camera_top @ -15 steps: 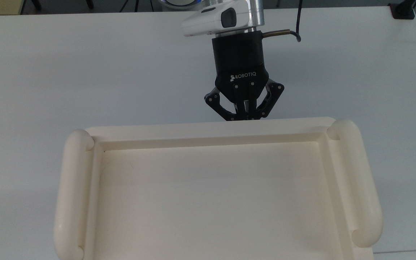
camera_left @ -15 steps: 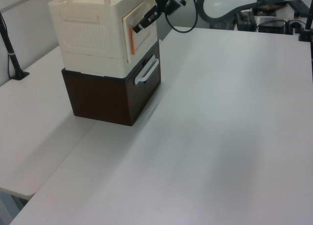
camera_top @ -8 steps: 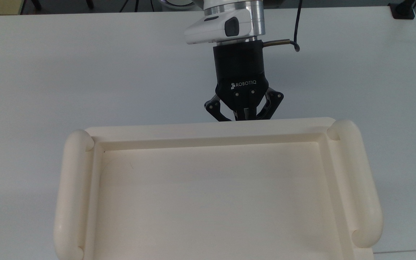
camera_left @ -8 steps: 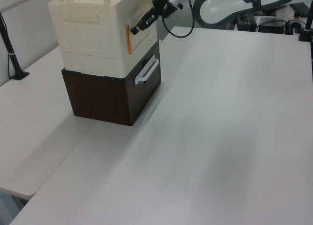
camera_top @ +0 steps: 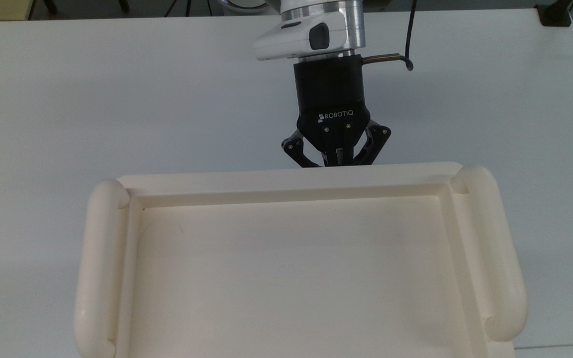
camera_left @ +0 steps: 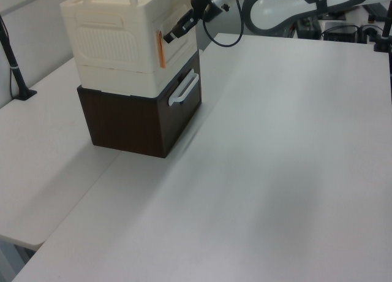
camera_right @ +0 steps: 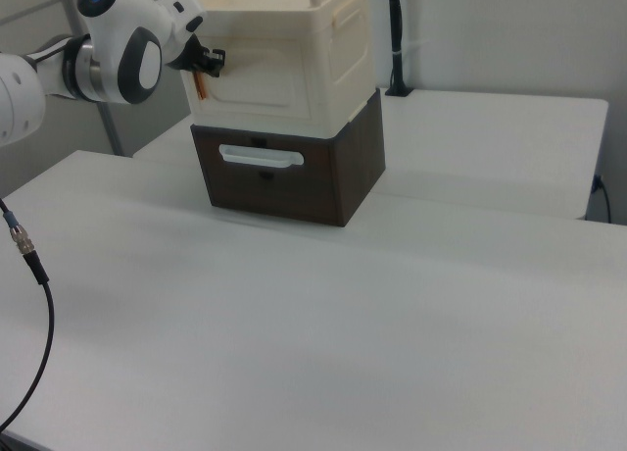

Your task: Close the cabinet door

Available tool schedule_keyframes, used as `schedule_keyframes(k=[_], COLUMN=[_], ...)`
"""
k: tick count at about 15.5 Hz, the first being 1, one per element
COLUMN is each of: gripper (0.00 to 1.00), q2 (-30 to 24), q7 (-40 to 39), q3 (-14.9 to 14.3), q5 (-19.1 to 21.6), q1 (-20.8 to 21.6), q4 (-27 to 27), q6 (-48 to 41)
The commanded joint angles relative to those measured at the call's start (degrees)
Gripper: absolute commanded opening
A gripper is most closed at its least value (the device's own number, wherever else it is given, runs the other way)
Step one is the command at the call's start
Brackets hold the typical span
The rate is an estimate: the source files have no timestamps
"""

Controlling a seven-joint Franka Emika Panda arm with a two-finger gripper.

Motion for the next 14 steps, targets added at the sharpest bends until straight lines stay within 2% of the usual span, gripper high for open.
schedule_keyframes(k=[1,6,10,11,14], gripper=[0.00,0.02,0.19,0.26,0.70], q2=[-3.09,-6.87,-11.08,-12.31,-15.65], q7=[1.48,1.22,1.48,1.48,1.66], q3=[-0.83,-1.00,-1.09,-1.09,-1.18], q5=[-0.04,0.05,-0.04,-0.30,-1.00], q1=[0.61,0.17,-3.51,-4.31,-6.94], q4=[-1.64,-1.64,-1.64,-1.64,-1.99], q6=[-10.20,-29.45,-46.59,-50.63,-59.44])
